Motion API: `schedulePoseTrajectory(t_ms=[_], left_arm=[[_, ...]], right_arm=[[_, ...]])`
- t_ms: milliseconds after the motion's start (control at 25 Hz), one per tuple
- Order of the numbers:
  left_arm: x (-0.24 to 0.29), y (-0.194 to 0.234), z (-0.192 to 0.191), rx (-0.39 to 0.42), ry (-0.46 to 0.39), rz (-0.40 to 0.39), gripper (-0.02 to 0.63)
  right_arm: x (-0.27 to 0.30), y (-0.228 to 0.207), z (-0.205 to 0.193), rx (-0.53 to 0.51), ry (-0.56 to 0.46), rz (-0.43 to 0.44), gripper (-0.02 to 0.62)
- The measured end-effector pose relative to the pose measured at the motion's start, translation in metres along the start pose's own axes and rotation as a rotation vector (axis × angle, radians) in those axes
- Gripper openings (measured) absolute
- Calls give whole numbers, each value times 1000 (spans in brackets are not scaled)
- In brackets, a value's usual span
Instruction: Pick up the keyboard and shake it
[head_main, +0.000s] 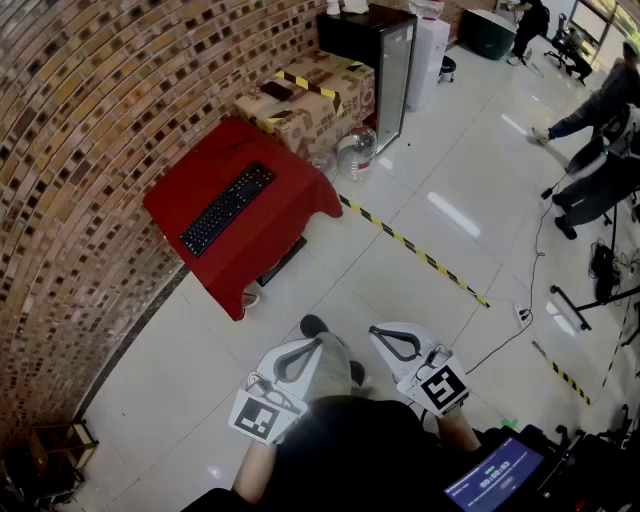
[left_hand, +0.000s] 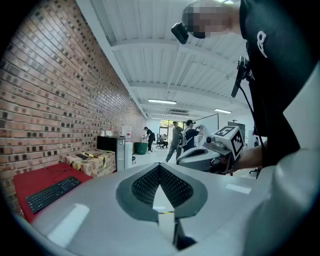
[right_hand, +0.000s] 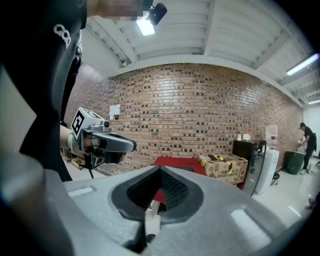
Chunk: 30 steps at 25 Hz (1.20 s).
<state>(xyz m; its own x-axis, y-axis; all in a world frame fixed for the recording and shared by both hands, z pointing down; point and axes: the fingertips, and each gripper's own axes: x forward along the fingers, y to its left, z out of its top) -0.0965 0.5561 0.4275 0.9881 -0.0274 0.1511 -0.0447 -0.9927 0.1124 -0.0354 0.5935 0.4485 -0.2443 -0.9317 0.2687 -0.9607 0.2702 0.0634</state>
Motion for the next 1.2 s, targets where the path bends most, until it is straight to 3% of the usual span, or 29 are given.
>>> schedulePoseTrajectory(t_ms=[400,760,1000,1200], left_arm=[[36,93,26,-13,-84,60,12],[71,183,62,10,-168,72,12],[56,241,55,-27,-140,153,12],[28,275,50,-64,-143,260,12]], right_arm=[[74,-47,34,-108,57,68,-8],[159,-97,68,-154,32,116,-8],[220,-104,76,-166,31,182,-8],[254,-82,75,-162,52,313,-8]])
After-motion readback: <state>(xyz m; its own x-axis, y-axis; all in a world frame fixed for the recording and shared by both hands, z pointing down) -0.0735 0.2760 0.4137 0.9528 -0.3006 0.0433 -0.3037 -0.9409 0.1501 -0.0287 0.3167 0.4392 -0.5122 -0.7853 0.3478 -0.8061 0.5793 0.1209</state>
